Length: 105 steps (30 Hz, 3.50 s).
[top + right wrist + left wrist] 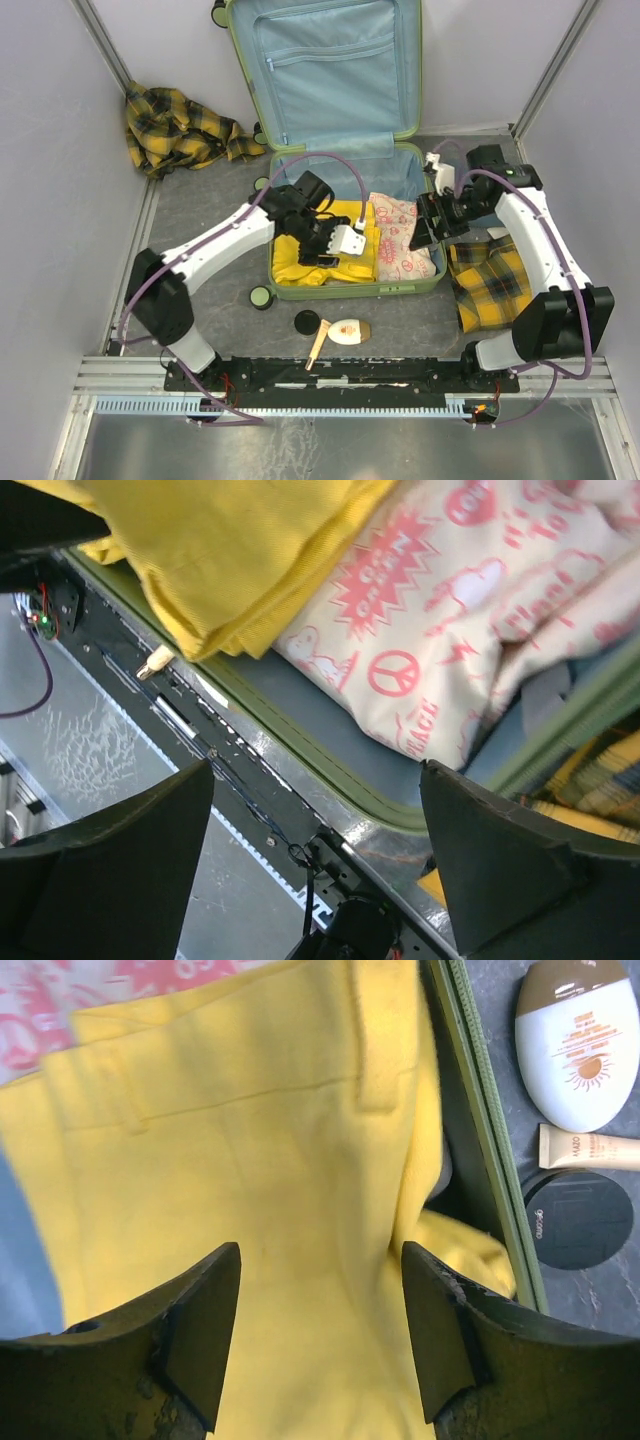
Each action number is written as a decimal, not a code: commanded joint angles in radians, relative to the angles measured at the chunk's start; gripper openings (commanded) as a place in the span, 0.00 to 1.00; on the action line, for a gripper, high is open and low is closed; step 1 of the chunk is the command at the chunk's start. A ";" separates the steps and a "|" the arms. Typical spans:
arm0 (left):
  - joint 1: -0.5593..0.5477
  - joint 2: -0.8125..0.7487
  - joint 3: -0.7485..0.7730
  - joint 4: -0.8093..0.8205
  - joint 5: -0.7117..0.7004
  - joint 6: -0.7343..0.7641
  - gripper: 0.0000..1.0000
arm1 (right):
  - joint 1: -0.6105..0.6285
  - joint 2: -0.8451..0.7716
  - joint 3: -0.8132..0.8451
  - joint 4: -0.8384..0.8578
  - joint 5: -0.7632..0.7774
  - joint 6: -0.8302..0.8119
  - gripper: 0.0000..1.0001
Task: Pack the luggage
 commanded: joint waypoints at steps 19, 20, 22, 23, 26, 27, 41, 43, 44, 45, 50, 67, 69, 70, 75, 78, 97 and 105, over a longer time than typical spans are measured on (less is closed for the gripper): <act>0.268 -0.238 -0.278 0.167 0.082 -0.266 0.49 | 0.552 0.202 0.013 0.242 0.143 -0.029 0.43; 0.267 -0.239 -0.301 0.180 0.070 -0.264 0.48 | 0.559 0.214 -0.005 0.255 0.149 -0.031 0.42; 0.264 -0.233 -0.346 0.197 0.044 -0.243 0.47 | 0.563 0.234 -0.037 0.280 0.161 -0.034 0.41; 0.261 -0.232 -0.368 0.208 0.023 -0.234 0.46 | 0.563 0.247 -0.051 0.289 0.175 -0.038 0.41; 0.253 -0.232 -0.424 0.238 -0.041 -0.209 0.45 | 0.564 0.261 -0.091 0.305 0.217 -0.058 0.40; 0.252 -0.232 -0.445 0.248 -0.057 -0.199 0.45 | 0.565 0.261 -0.108 0.311 0.232 -0.065 0.40; 0.247 -0.366 -0.307 0.235 -0.024 -0.393 0.78 | 0.533 0.070 0.018 0.194 0.273 -0.049 0.78; 0.249 -0.382 -0.279 0.242 -0.034 -0.442 0.87 | 0.512 0.044 0.043 0.176 0.272 -0.036 0.87; 0.249 -0.387 -0.262 0.248 -0.041 -0.468 0.88 | 0.499 0.030 0.052 0.169 0.270 -0.031 0.90; 0.251 -0.391 -0.252 0.253 -0.046 -0.493 0.91 | 0.482 0.019 0.057 0.159 0.269 -0.029 0.92; 0.278 -0.390 -0.188 0.271 -0.058 -0.642 0.99 | 0.350 -0.020 0.107 0.103 0.262 -0.025 0.94; 0.349 -0.348 -0.120 0.335 -0.008 -0.859 0.99 | -0.196 0.162 0.251 0.034 0.247 -0.191 0.94; 0.352 -0.345 -0.136 0.338 0.010 -0.873 0.99 | -0.237 0.229 0.309 0.016 0.265 -0.198 0.94; 0.356 -0.343 -0.143 0.337 0.012 -0.882 0.99 | -0.260 0.261 0.336 0.013 0.272 -0.193 0.93; 0.385 -0.323 -0.161 0.339 0.035 -0.874 1.00 | -0.385 0.426 0.478 -0.013 0.269 -0.162 0.93; 0.395 -0.304 -0.150 0.327 0.037 -0.844 1.00 | -0.452 0.528 0.596 -0.052 0.270 -0.147 0.93; 0.439 -0.104 -0.061 0.231 0.067 -0.760 1.00 | -0.513 0.975 1.004 0.088 0.337 0.009 0.99; 0.444 0.048 0.099 0.155 0.077 -0.735 0.99 | -0.491 1.071 1.033 0.147 0.346 0.035 0.99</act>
